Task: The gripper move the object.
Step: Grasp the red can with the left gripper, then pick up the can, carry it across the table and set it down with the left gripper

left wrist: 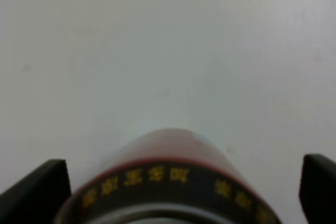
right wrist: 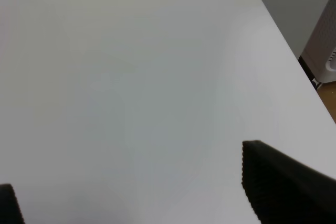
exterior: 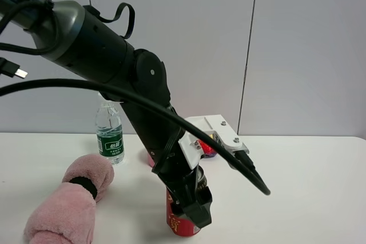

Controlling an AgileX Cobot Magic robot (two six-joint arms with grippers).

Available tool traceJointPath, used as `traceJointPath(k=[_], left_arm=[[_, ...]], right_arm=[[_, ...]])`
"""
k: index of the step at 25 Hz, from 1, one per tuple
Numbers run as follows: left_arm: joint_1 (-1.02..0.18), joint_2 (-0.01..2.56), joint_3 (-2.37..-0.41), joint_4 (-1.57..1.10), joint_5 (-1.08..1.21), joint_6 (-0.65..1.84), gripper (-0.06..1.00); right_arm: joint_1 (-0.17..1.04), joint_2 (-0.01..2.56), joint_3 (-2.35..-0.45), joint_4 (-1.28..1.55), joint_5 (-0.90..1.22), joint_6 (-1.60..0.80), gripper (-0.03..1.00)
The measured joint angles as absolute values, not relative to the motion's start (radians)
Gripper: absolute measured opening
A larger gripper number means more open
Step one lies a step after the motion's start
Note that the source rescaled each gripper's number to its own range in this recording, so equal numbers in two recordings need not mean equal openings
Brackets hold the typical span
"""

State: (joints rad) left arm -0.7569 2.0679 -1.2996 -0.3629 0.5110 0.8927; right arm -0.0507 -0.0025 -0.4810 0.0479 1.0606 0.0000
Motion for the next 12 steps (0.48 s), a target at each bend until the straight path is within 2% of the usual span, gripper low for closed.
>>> traceJointPath(k=[3, 5, 6, 7, 8, 9, 12], left_arm=[[-0.757, 2.076, -1.300, -0.350, 0.510, 0.894, 1.00], [-0.757, 2.076, -1.301, -0.345, 0.509, 0.894, 0.93], [-0.757, 2.076, -1.301, -0.344, 0.509, 0.895, 0.79], [-0.757, 2.076, -1.301, -0.344, 0.508, 0.898, 0.62], [-0.757, 2.076, -1.301, -0.341, 0.505, 0.902, 0.31], [-0.757, 2.076, -1.301, -0.339, 0.501, 0.904, 0.09], [-0.757, 2.079, -1.315, -0.335, 0.515, 0.905, 0.09]], right_arm=[[-0.051, -0.002, -0.481, 0.048, 1.061, 0.000, 1.00], [-0.051, -0.002, -0.481, 0.048, 1.061, 0.000, 1.00], [-0.051, -0.002, -0.481, 0.048, 1.061, 0.000, 1.00], [-0.051, -0.002, -0.481, 0.048, 1.061, 0.000, 1.00], [-0.051, -0.002, -0.481, 0.048, 1.061, 0.000, 1.00], [-0.051, -0.002, -0.481, 0.048, 1.061, 0.000, 1.00], [-0.051, -0.002, -0.481, 0.048, 1.061, 0.000, 1.00]])
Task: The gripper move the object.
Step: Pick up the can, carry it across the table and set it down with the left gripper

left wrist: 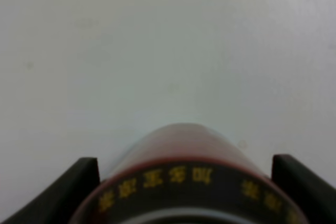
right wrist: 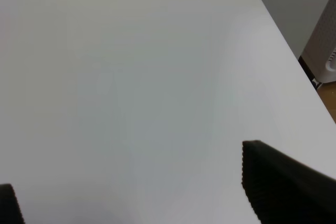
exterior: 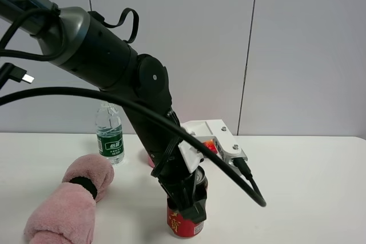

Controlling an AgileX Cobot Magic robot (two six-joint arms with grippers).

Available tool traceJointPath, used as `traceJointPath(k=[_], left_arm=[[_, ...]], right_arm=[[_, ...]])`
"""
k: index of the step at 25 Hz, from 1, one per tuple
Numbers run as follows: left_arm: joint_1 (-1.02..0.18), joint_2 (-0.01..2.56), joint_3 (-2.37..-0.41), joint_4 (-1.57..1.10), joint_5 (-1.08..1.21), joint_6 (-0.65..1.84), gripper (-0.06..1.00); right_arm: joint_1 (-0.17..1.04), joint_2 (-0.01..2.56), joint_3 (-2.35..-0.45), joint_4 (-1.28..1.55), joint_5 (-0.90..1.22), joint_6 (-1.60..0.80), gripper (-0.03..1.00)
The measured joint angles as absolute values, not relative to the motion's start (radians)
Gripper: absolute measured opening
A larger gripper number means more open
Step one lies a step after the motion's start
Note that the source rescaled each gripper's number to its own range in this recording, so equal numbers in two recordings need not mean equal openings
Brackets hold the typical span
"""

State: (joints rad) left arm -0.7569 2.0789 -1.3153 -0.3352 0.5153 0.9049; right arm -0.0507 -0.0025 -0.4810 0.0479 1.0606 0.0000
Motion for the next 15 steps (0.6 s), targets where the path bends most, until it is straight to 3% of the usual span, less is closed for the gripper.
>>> traceJointPath(k=[5, 15], left_arm=[[-0.757, 2.083, -1.437, -0.328, 0.664, 0.880, 0.09], [-0.757, 2.129, -2.009, -0.199, 0.916, 0.653, 0.09]], right_arm=[[-0.051, -0.002, -0.481, 0.048, 1.061, 0.000, 1.00], [-0.051, -0.002, -0.481, 0.048, 1.061, 0.000, 1.00]])
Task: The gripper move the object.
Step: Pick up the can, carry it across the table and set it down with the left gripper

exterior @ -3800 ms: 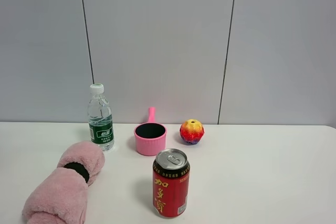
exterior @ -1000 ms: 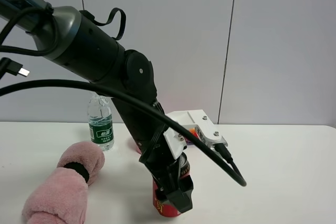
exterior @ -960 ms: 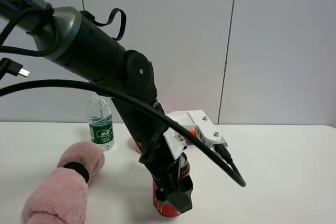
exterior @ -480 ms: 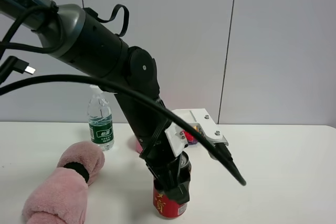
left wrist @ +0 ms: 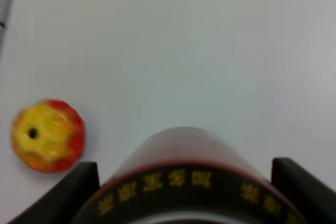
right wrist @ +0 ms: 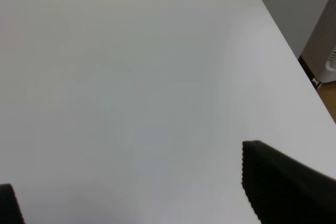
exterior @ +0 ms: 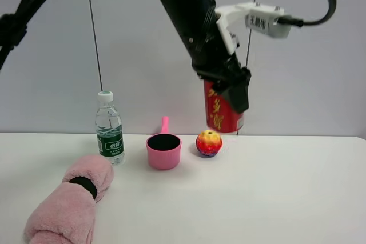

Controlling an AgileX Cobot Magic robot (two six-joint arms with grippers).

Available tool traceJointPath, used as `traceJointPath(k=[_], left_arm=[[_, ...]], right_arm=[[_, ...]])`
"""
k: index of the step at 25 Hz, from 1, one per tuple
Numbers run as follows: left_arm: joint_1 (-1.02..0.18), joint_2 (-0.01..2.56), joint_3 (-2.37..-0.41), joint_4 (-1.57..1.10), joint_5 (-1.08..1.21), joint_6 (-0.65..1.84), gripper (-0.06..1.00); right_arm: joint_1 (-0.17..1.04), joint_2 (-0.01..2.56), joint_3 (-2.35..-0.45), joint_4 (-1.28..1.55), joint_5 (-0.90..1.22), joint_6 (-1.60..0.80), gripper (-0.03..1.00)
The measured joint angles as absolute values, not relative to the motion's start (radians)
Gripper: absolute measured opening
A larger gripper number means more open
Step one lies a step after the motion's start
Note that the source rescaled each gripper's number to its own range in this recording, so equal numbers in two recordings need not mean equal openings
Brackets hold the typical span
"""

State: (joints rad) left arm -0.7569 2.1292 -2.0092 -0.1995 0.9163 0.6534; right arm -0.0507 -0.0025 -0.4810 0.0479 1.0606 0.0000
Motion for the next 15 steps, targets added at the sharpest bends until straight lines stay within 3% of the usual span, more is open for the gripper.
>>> traceJointPath(k=[9, 15], left_arm=[[-0.757, 2.342, -2.447, -0.202, 0.966, 0.618, 0.09], [-0.757, 2.448, -2.496, -0.295, 0.855, 0.635, 0.09]], right_arm=[[-0.051, -0.002, -0.481, 0.048, 1.061, 0.000, 1.00], [-0.051, -0.002, -0.481, 0.048, 1.061, 0.000, 1.00]])
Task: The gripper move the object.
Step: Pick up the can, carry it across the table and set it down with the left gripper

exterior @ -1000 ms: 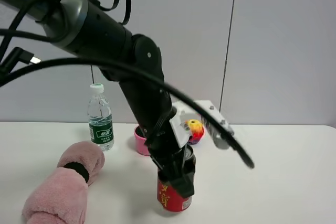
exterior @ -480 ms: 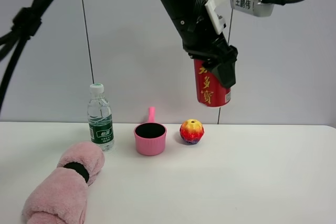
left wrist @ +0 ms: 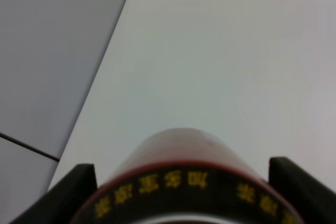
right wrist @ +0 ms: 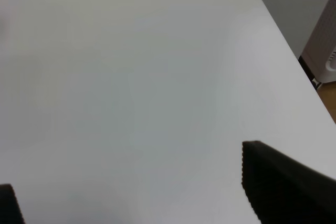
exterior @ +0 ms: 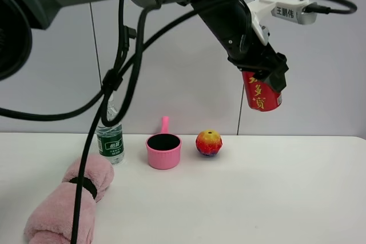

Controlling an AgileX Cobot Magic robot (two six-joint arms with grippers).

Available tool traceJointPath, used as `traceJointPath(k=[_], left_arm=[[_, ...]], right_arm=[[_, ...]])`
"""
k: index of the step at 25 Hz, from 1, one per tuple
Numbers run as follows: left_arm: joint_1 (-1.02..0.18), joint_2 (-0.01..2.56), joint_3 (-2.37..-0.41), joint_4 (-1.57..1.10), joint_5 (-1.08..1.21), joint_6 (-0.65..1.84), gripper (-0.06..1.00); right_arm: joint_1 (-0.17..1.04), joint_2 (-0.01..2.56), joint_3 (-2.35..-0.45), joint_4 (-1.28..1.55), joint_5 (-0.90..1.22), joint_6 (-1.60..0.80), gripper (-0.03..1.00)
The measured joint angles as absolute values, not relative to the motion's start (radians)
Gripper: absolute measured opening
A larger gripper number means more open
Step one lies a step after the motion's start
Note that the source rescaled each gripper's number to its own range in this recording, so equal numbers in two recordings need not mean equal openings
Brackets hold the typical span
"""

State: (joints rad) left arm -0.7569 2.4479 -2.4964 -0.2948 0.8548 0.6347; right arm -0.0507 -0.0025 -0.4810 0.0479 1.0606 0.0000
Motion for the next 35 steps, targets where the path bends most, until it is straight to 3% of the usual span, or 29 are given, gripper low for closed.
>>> traceJointPath(k=[9, 35], left_arm=[[-0.749, 2.546, -2.496, -0.396, 0.657, 0.757, 0.09], [-0.689, 2.700, -2.496, -0.538, 0.605, 1.186, 0.09]], right_arm=[[-0.051, -0.002, -0.481, 0.048, 1.061, 0.000, 1.00], [-0.051, -0.002, -0.481, 0.048, 1.061, 0.000, 1.00]])
